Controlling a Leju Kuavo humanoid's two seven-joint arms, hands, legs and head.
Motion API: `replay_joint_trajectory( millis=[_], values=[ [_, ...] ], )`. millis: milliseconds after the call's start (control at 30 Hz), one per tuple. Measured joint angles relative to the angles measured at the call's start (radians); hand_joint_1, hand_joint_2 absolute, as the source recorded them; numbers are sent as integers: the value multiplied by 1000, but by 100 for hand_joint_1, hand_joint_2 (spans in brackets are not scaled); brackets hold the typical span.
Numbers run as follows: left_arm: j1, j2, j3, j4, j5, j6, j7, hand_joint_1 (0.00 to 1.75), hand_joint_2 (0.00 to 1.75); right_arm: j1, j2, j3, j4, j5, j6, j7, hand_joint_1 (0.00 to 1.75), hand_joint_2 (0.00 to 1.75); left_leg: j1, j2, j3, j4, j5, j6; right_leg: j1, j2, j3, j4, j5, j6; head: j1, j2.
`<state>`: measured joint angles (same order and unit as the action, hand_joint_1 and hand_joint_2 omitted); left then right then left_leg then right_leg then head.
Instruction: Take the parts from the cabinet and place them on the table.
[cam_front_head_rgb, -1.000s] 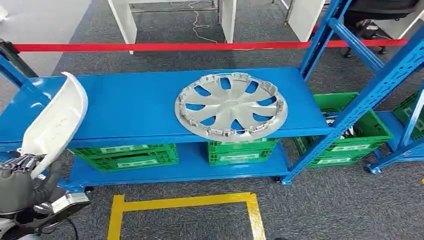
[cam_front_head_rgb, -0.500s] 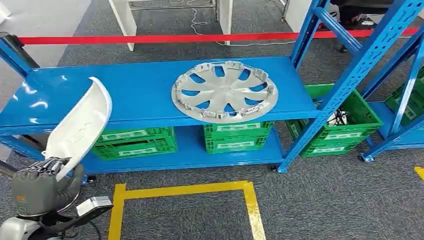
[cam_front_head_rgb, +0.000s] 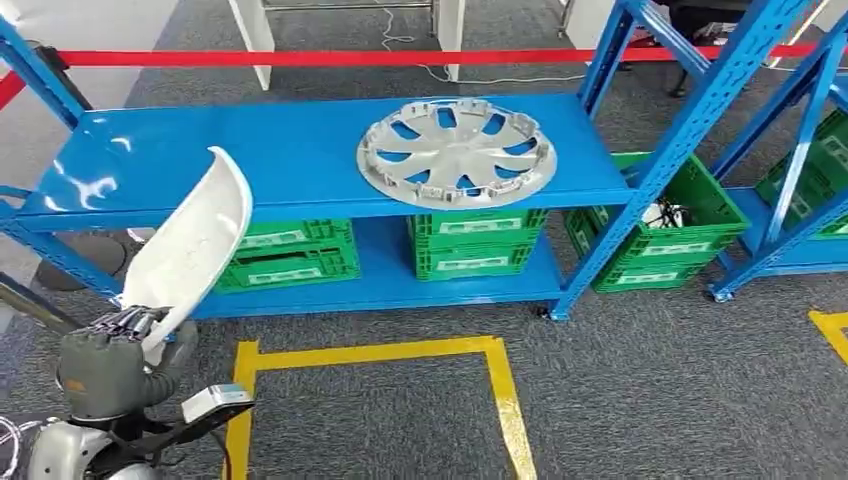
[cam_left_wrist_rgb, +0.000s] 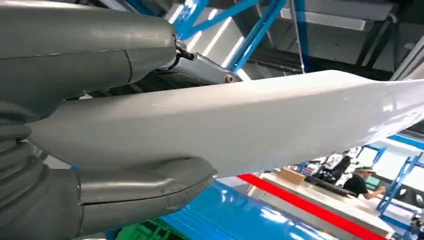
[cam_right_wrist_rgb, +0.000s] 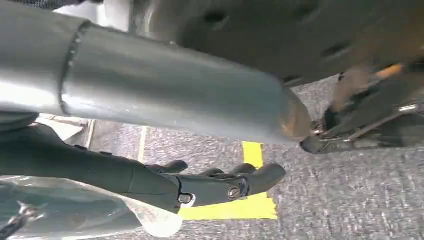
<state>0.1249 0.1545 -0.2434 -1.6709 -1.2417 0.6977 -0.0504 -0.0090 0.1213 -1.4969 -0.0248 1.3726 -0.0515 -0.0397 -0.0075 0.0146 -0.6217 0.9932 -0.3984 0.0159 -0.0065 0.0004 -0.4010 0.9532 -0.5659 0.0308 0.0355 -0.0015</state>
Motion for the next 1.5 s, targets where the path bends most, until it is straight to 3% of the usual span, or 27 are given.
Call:
replay_joint_trajectory(
  millis=[67,100,133,167,200,233,267,300,333,367,433,467,500,600,633,667,700,767,800,1167,1233,1267,1300,1367,1433,1467,1500],
  values=[
    [-4,-2,-1,2,0,0,0,175,175,0,0,0,2,0,0,0,0,0,3,2,-6,-4,24,-10,4,1,-16,-11,-8,-8,-1,0],
    [-4,-3,-4,3,0,0,0,175,175,3,0,0,2,0,0,0,0,0,4,2,-7,-9,34,-18,6,0,-21,-10,0,-17,0,0],
    [-4,-2,-5,4,0,0,0,175,175,4,0,0,4,-1,0,-1,0,0,6,-3,-16,-4,32,-23,-4,-5,-33,-16,16,-27,1,0],
    [-4,-5,-7,6,1,0,0,175,175,4,-2,0,4,-3,-2,-6,0,0,6,-8,-26,14,-16,-31,-2,-8,-48,-15,29,-36,-2,0],
    [-6,-4,-12,8,3,0,3,175,175,5,-3,0,5,-8,-2,-23,0,0,9,-8,-38,67,-89,-37,-2,-10,-64,-15,40,-43,-5,0],
    [-8,-4,-15,9,-1,0,8,175,175,5,-3,0,5,-10,-1,-42,0,0,11,-8,-50,142,-157,-42,0,-11,-80,-14,53,-44,-7,0],
    [-9,-5,-18,11,-3,0,15,175,175,4,-3,0,6,-12,3,-73,0,0,12,-8,-60,224,-206,-45,1,-11,-94,-12,66,-45,-8,0],
    [-9,-5,-19,11,-4,0,18,175,175,2,-3,0,7,-15,10,-116,0,0,13,-8,-62,286,-220,-48,1,-12,-105,-8,79,-45,-7,0],
    [-8,-6,-20,11,-7,0,18,175,175,1,-3,0,8,-14,21,-165,0,0,13,-8,-52,309,-199,-49,1,-11,-126,-1,91,-44,-9,0],
    [-7,-6,-19,11,-15,0,18,175,175,0,-2,0,10,-8,35,-245,0,0,14,-8,-26,297,-159,-49,1,-11,-147,7,101,-42,-8,0],
    [11,-8,-13,0,-28,0,16,175,175,-3,7,8,12,8,83,-420,0,0,14,-8,85,149,-100,-43,1,-9,-182,23,116,-37,-8,0],
    [23,-9,-7,-11,-33,1,14,175,175,-5,10,13,14,11,113,-484,0,0,14,-10,151,49,-112,-38,1,-7,-192,29,122,-32,-9,0],
    [28,-10,-4,-18,-36,1,12,175,175,-8,14,14,16,11,126,-514,0,0,10,-11,192,-26,-140,-32,6,-8,-200,37,128,-25,-8,0],
    [46,-14,6,-34,-36,2,11,175,175,-8,19,22,19,14,136,-531,0,0,2,-13,181,-36,-139,-15,1,-13,-213,34,157,-7,-6,0],
    [52,-16,7,-37,-37,2,11,175,175,-6,19,26,19,14,137,-533,0,0,11,-11,168,-45,-123,-3,3,-11,-220,34,158,1,-8,0],
    [51,-20,8,-38,-37,2,11,175,175,-6,19,28,19,13,138,-534,0,0,11,-5,158,-44,-114,6,1,-6,-232,50,124,5,-8,0],
    [54,-21,10,-41,-37,2,11,175,175,-6,19,29,19,13,138,-534,0,0,11,-6,145,-43,-104,17,-1,-4,-253,99,63,8,-2,0],
    [58,-24,11,-43,-37,2,11,175,175,-7,19,29,19,13,139,-535,0,0,9,-4,117,-39,-85,18,-3,-4,-291,251,-42,14,-2,0],
    [59,-24,11,-43,-37,2,11,175,175,-7,19,30,19,13,139,-537,0,0,7,-3,100,-36,-74,18,-3,-4,-304,323,-67,16,0,0],
    [61,-25,11,-43,-37,2,11,175,175,-7,19,30,19,15,138,-542,0,0,7,-3,91,-34,-69,18,-3,-4,-303,346,-63,17,0,0],
    [62,-27,11,-43,-41,2,11,175,175,-6,19,32,19,27,138,-560,0,0,6,-2,78,-30,-62,18,-3,-4,-291,354,-41,16,0,0],
    [55,-29,9,-45,-33,2,11,175,175,-14,18,63,19,10,98,-470,0,0,2,-2,23,-5,-13,-5,6,-2,-49,7,22,-1,-2,0],
    [28,-27,0,-33,-9,2,1,175,175,-12,18,63,21,-35,58,-317,0,0,3,-10,2,-2,-24,-24,-2,-5,-54,-11,42,-22,-1,0],
    [4,-26,-11,-19,-2,1,0,175,175,-10,16,62,21,-47,50,-275,0,0,10,-10,-26,106,-140,-35,-2,-9,-83,-5,60,-40,-12,0],
    [-5,-26,-19,-7,3,1,0,175,175,-10,16,62,21,-51,49,-265,0,0,14,-10,-56,267,-220,-42,-1,-9,-114,8,75,-42,-12,0],
    [-8,-26,-20,-2,3,1,-1,175,175,-10,16,62,21,-51,49,-264,0,0,15,-10,-54,305,-219,-45,-1,-9,-129,17,80,-42,-13,0],
    [-10,-26,-21,2,3,1,-1,175,175,-11,16,62,21,-51,48,-263,0,0,16,-11,-35,301,-194,-46,-1,-9,-146,26,86,-41,-13,0]
  ],
)
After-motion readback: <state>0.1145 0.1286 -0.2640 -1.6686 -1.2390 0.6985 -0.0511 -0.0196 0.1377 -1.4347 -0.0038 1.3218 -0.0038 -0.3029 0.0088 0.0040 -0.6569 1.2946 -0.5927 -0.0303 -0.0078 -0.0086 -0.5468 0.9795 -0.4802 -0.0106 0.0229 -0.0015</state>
